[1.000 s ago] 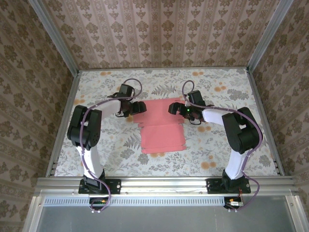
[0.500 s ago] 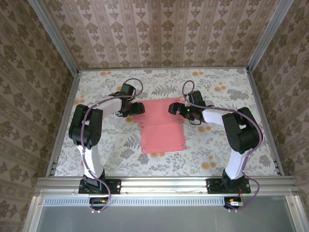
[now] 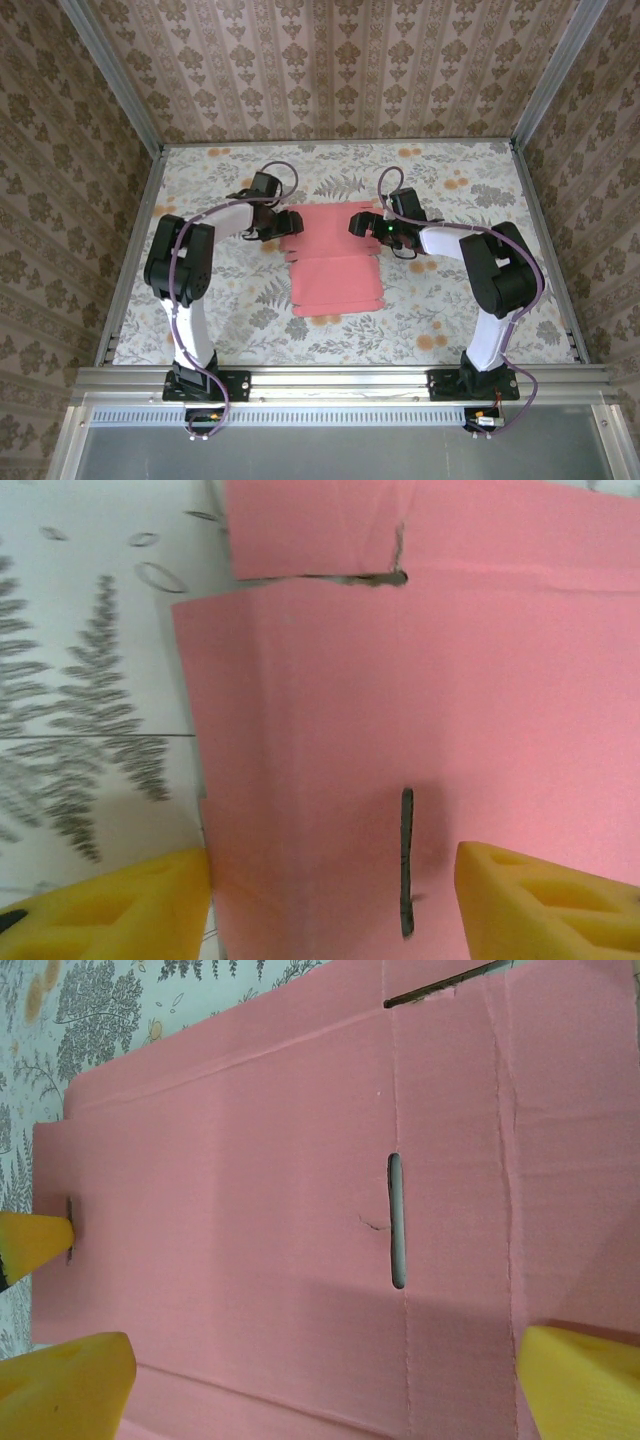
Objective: Fold the paper box
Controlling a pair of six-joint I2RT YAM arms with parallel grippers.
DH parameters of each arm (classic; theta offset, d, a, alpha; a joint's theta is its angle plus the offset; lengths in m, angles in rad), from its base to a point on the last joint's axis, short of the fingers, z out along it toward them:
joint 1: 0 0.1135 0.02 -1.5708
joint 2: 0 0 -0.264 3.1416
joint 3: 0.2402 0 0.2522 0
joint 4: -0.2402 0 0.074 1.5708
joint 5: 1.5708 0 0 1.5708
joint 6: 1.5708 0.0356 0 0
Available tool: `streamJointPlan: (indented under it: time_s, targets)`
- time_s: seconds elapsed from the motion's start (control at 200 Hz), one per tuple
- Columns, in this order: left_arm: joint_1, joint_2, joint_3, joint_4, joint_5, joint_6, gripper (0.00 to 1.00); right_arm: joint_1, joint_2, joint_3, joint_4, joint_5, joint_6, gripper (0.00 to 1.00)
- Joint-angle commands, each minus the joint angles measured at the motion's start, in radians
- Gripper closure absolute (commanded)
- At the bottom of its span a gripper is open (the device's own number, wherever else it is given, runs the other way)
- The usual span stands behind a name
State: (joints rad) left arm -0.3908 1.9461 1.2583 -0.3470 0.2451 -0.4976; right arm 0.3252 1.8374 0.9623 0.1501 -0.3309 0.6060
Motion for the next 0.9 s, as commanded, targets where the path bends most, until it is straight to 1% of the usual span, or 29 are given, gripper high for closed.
streamJointPlan:
  time_s: [0.0, 0.17, 0.25, 0.4, 0.5, 0.665, 0.895]
  targets:
    - [-0.01, 0.017, 0.003, 0.021, 0.079, -0.009, 0.37, 0.004, 0.049, -0.045, -0.065, -0.024, 0.023, 0.0]
    - [-0.005, 0.008, -0.008, 0.034, 0.097, -0.013, 0.39, 0.004, 0.051, -0.056, -0.053, -0.022, 0.029, 0.0]
    - [-0.002, -0.009, -0.022, 0.053, 0.11, -0.023, 0.45, 0.005, 0.051, -0.058, -0.052, -0.021, 0.028, 0.0]
    - [0.023, -0.046, -0.056, 0.099, 0.152, -0.048, 0.5, 0.004, 0.049, -0.063, -0.052, -0.02, 0.029, 0.0]
    - [0.039, -0.067, -0.074, 0.124, 0.179, -0.058, 0.56, 0.004, 0.047, -0.064, -0.049, -0.021, 0.033, 0.0]
    - [0.045, -0.096, -0.087, 0.123, 0.18, -0.055, 0.67, 0.005, 0.049, -0.064, -0.045, -0.02, 0.038, 0.0]
    - [0.046, -0.124, -0.096, 0.122, 0.181, -0.057, 0.8, 0.011, 0.03, -0.063, -0.049, -0.026, 0.043, 0.0]
